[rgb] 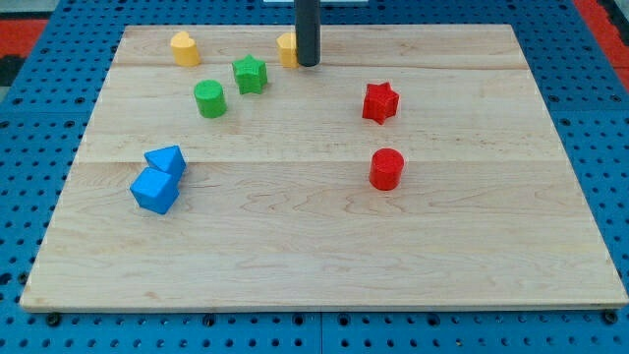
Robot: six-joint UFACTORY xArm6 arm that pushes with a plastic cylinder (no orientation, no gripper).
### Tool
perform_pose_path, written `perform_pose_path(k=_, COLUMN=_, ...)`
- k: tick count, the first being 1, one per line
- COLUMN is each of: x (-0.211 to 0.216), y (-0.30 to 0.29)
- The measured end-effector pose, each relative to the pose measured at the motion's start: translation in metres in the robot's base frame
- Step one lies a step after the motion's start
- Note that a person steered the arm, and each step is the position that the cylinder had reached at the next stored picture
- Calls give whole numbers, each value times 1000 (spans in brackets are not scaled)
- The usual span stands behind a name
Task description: Slide the yellow hexagon down and left
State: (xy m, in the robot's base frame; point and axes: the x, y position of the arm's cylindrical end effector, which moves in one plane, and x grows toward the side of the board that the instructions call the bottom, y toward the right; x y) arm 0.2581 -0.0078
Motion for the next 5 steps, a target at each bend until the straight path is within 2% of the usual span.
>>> perform_pose_path(k=1, x=-9, y=-45)
perform_pose_path(k=2, x=-28, y=-5)
perform_pose_path(k=3, x=-52, y=-30)
perform_pose_path(k=4, x=-39, y=-92)
perform_pose_path(k=5, x=-35, y=-102)
